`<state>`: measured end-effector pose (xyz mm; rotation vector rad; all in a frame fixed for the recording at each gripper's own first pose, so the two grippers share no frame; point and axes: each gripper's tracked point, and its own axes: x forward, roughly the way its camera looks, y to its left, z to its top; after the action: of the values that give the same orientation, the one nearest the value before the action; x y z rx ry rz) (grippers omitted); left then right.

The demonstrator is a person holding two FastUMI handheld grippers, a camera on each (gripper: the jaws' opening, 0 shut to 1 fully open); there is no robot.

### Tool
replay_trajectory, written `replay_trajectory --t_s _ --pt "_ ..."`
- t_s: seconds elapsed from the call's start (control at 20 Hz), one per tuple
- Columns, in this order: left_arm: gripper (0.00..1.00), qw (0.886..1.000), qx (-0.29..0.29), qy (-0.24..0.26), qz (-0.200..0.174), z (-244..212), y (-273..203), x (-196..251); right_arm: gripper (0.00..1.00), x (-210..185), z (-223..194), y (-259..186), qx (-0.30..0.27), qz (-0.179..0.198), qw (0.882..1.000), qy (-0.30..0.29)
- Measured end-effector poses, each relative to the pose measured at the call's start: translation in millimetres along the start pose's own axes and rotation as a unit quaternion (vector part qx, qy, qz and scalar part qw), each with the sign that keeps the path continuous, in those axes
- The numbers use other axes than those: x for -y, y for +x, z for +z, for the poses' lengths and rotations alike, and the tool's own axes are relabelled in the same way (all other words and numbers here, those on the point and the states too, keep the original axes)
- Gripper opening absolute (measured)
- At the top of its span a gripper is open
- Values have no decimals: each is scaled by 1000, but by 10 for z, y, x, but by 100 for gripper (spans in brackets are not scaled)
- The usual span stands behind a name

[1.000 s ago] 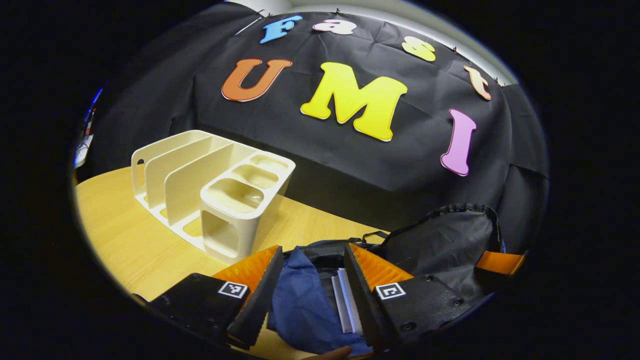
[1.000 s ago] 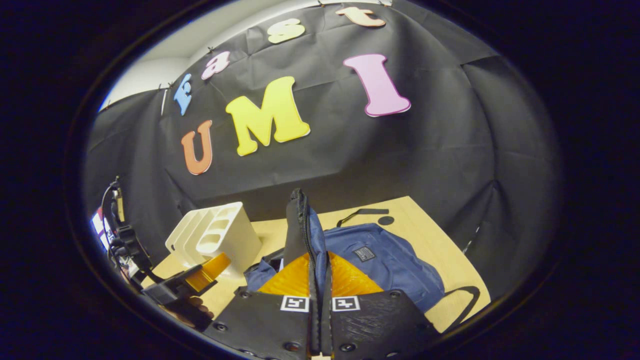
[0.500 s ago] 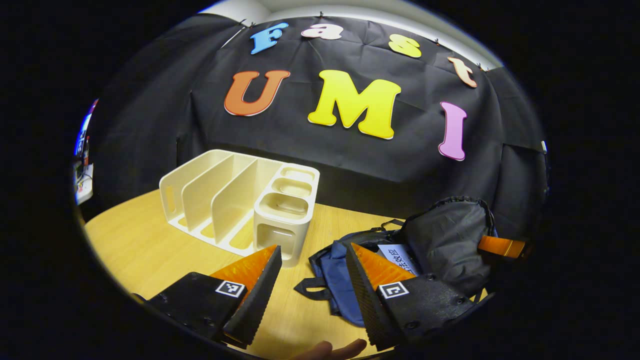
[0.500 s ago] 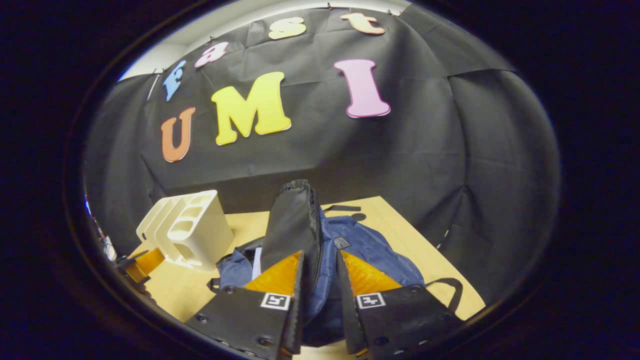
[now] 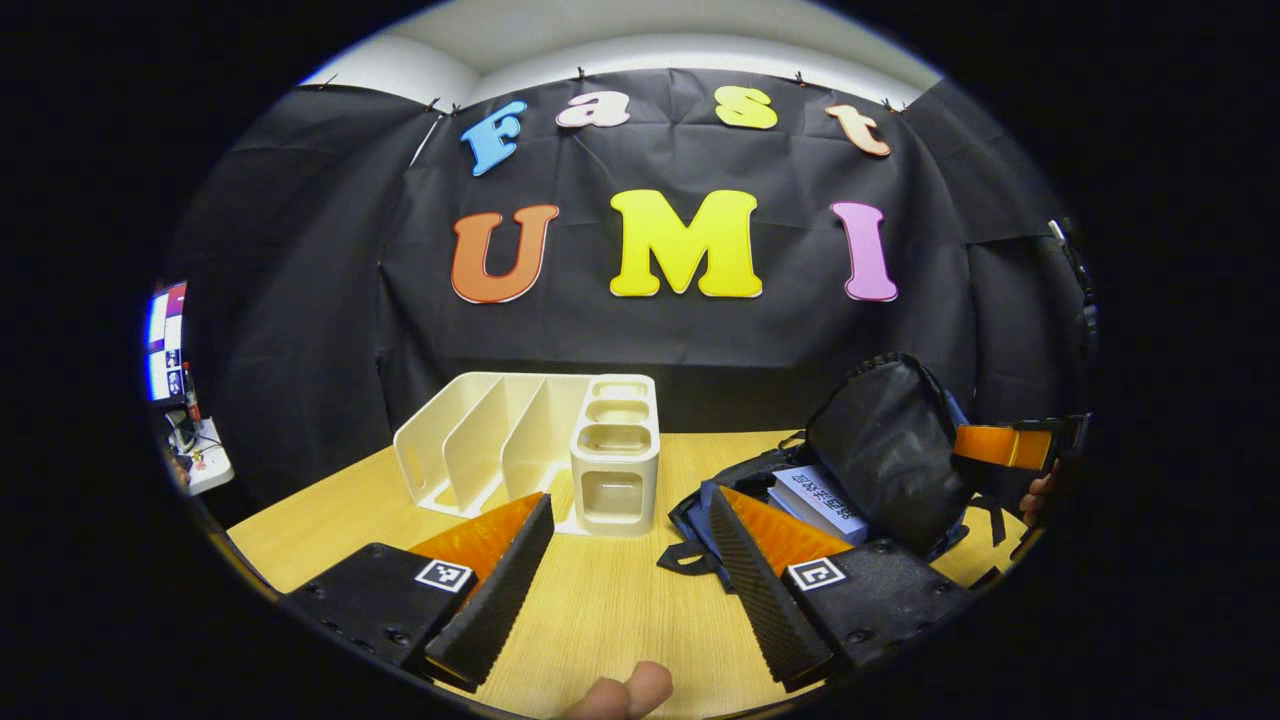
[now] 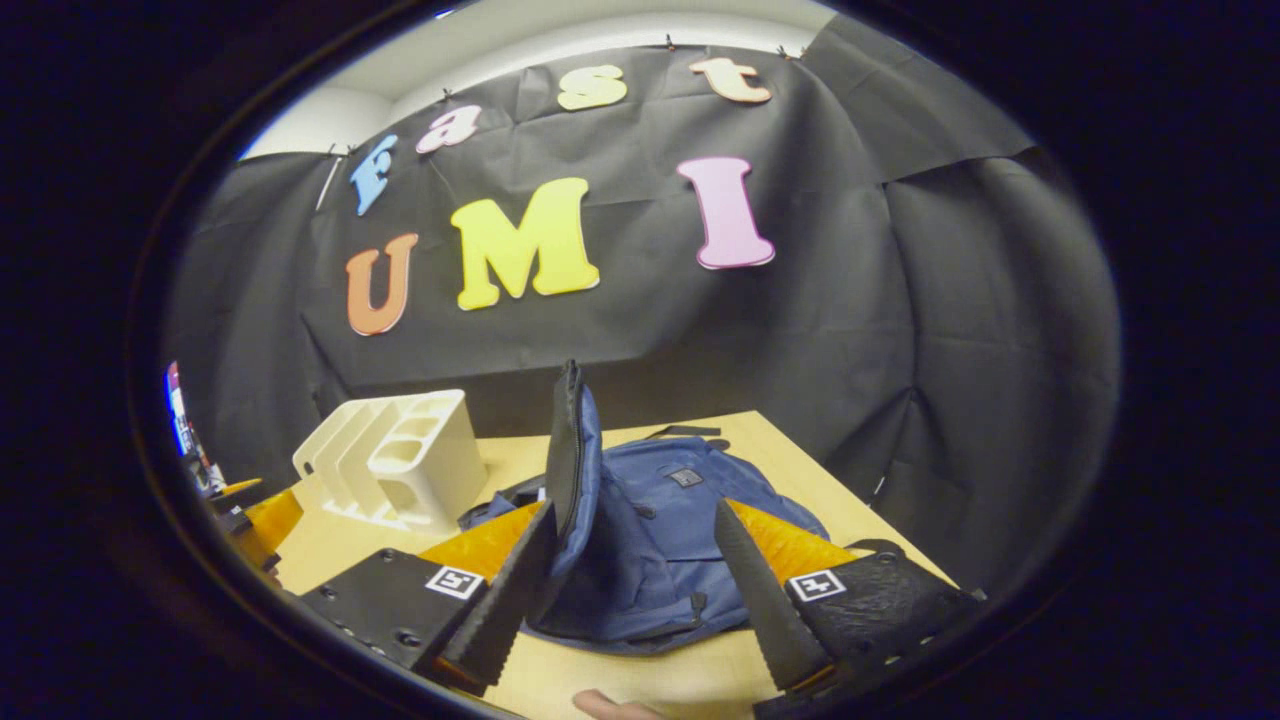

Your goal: Open the schoolbag, grab two books from the bookshelf and put them into the schoolbag.

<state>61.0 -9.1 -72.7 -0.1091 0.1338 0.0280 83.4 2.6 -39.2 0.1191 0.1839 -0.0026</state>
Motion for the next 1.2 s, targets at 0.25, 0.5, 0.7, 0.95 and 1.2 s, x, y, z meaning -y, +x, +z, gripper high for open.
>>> replay_trajectory --t_s 0.25,0.5,0.7,0.95,1.2 --pt "98 1000 5 -10 12 110 -421 -96 95 -65 1 -627 42 10 999 -4" --pt "97 999 33 11 -8 386 -805 -84 93 23 19 -1186 71 12 997 -10" --pt "97 999 34 18 0 466 -993 -268 94 114 281 -1519 129 -4 991 -22" --pt "98 997 73 33 10 667 -1172 -412 96 89 453 -1779 170 -17 984 -55" --pt "98 998 62 17 8 554 -1153 -431 96 91 380 -1840 166 -7 983 -78"
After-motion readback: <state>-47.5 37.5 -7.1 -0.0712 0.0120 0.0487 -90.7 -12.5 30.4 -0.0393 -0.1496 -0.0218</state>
